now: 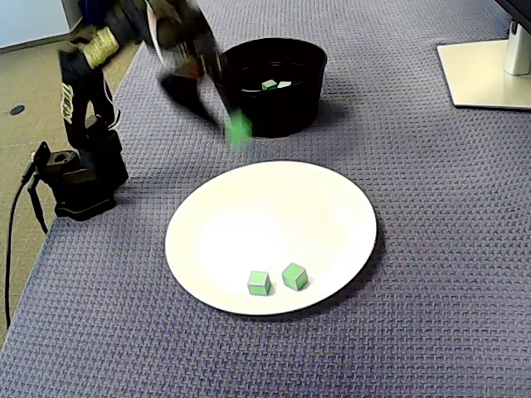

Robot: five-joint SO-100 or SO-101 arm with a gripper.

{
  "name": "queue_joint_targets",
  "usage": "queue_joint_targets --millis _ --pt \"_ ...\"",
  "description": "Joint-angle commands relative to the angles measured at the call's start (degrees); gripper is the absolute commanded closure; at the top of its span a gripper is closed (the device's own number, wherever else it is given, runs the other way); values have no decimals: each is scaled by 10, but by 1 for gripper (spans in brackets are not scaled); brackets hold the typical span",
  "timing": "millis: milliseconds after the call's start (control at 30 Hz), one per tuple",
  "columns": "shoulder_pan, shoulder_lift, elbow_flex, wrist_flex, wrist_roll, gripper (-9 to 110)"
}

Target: Pick up the items on the white plate and put them in the black container.

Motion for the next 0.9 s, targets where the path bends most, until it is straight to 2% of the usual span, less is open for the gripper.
queue_joint_targets --millis 0,200,433,600,733,833,867 --pt "-164 219 25 -40 -63 102" --pt "-429 223 117 -115 -83 102" --pt "-591 109 236 -201 -73 102" --pt "-620 -22 243 -232 -71 102" --pt "-620 -54 245 -255 -47 102" --pt "-617 -47 249 -257 -47 92" --pt "-616 -41 250 -252 -54 86"
